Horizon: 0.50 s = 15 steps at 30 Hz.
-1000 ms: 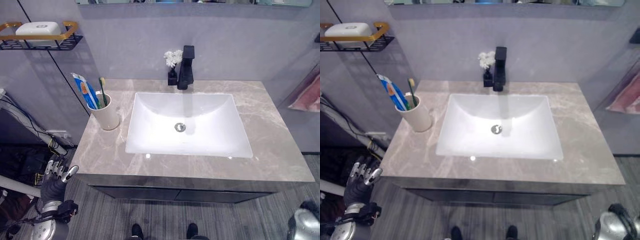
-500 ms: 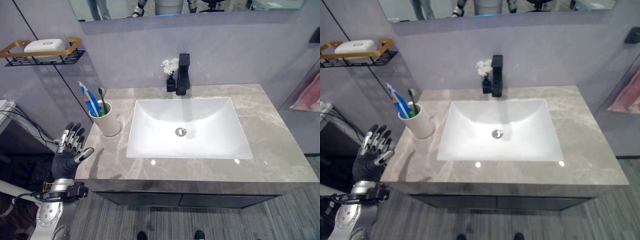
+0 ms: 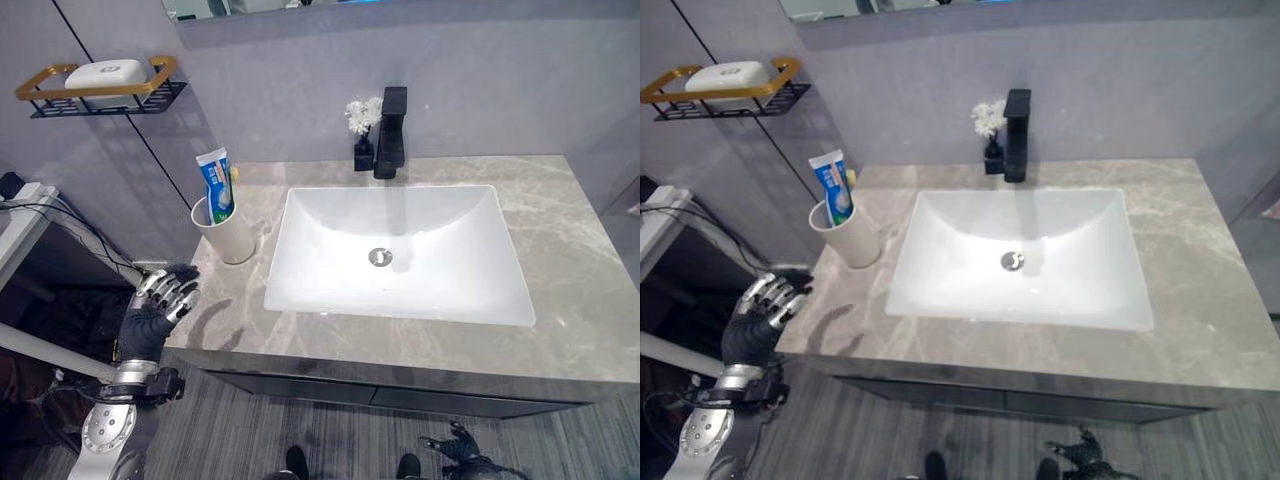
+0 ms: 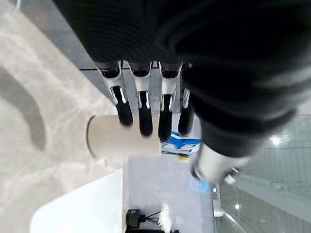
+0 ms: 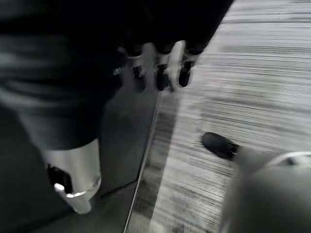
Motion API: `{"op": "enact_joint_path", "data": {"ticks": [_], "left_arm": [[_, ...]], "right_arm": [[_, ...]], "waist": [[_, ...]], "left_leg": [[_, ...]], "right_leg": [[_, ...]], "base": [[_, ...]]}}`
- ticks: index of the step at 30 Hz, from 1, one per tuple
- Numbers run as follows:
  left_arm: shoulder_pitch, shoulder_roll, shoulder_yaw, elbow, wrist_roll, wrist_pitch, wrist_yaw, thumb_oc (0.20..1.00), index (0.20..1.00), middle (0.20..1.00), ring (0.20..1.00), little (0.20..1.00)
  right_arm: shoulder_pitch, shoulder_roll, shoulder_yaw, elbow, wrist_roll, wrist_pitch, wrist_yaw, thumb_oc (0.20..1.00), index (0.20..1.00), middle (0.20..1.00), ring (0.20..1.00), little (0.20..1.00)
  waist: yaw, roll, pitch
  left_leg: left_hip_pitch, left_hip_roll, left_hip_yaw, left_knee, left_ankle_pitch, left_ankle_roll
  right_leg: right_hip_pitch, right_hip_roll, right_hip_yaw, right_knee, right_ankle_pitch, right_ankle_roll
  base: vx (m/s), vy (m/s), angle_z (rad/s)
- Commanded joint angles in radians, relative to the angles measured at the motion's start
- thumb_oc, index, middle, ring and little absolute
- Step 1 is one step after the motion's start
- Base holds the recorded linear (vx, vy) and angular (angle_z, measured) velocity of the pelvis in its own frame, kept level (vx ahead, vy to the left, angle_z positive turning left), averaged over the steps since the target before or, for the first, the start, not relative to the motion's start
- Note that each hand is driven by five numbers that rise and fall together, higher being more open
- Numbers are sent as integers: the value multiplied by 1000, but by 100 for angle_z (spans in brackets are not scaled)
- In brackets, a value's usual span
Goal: Put brush and paste in cup on sink, flatten towel.
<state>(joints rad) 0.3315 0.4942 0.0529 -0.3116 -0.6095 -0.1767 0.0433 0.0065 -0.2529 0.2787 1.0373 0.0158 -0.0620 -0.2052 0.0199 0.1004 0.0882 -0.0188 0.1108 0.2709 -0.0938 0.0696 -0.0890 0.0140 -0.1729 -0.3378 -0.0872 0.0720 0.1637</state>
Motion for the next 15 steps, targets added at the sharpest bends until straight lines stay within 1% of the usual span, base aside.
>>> {"op": "enact_joint_path", "data": {"ticks": [1, 6, 15], "left_arm": [[-69, 8, 10, -33, -6, -36, -11, 200, 200, 200, 200, 200], [-87, 22, -10, -26, -3, -32, -18, 200, 200, 200, 200, 200], [-98, 13, -9, 23, -21, -28, -3, 200, 200, 200, 200, 200]], "right_arm": [[-72, 16, 33, 21, -84, 5, 16, 1000, 1000, 1000, 1000, 1000], [-65, 15, 55, 20, -122, 7, 21, 1000, 1000, 1000, 1000, 1000], [-56, 13, 9, 71, -86, 11, 7, 1000, 1000, 1000, 1000, 1000]], "waist": [[10, -35, 38], [5, -32, 46], [-11, -38, 59]], "left_leg": [[-15, 66, 5, 7, 26, -50], [-31, 63, 2, 7, 28, -50], [-46, 62, 11, 7, 25, -51]], "right_leg": [[-28, -64, 16, 0, 42, 33], [-44, -66, 13, 0, 47, 35], [-72, -67, 23, 0, 51, 38]], "base": [[-2, -5, 5], [0, -2, 1], [4, 0, 0]]}}
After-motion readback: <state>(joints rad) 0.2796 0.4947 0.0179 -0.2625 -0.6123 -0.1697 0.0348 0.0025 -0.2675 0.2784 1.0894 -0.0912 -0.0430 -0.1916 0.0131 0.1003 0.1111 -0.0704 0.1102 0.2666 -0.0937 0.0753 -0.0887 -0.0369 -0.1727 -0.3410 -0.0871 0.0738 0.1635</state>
